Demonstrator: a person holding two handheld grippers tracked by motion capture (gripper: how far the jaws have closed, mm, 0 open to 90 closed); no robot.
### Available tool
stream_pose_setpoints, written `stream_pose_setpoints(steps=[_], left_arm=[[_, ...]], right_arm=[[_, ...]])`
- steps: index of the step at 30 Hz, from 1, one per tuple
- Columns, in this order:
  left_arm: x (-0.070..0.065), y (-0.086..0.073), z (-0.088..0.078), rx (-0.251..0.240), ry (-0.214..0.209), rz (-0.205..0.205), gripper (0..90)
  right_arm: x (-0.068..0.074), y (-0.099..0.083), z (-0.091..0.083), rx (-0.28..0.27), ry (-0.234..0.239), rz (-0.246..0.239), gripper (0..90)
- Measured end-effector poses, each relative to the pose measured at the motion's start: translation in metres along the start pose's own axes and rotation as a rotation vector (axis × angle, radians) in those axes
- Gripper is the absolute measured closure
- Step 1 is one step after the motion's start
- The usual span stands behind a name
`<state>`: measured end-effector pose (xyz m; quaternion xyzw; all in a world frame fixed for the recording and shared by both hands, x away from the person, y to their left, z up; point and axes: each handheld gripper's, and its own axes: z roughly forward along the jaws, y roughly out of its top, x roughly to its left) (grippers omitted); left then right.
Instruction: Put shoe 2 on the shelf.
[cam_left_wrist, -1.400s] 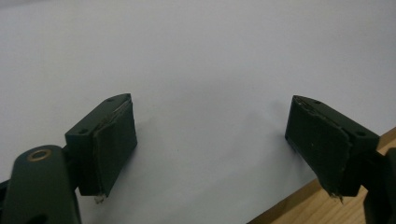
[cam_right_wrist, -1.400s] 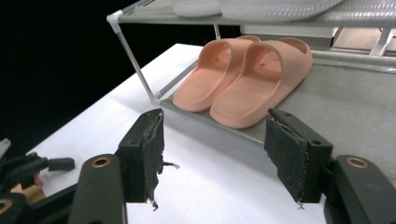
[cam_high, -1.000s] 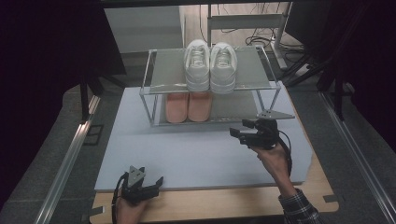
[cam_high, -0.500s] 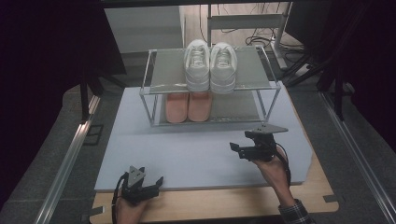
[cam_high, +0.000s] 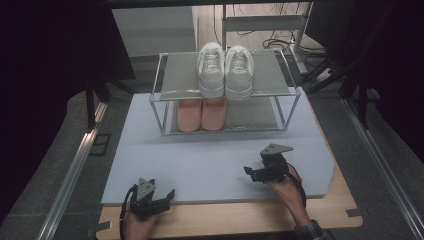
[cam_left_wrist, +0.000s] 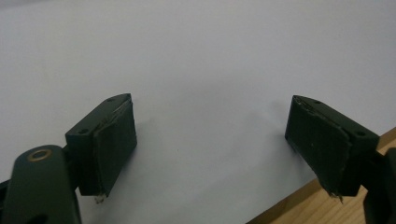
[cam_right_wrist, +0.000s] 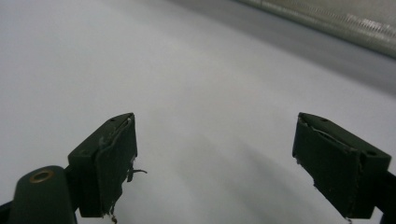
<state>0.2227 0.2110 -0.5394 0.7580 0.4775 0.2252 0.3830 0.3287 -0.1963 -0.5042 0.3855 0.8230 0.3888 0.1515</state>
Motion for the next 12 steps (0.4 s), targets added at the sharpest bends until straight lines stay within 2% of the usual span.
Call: stream_pose_setpoints(steps=[6,10,12], left_arm=[[0.000,0.000,0.000,0.000,0.000,0.000,16.2],[0.000,0.000,0.000,0.000,0.001,0.000,16.2],[0.000,0.000,0.000,0.000,0.000,-0.001,16.2]], right_arm=[[-0.002,-0.011,0.013,0.050,-0.007,-0.004,14.1],[-0.001,-0.013,0.014,0.043,-0.022,-0.014,15.3],[0.001,-0.013,0.014,0.047,-0.040,-0.034,15.2]])
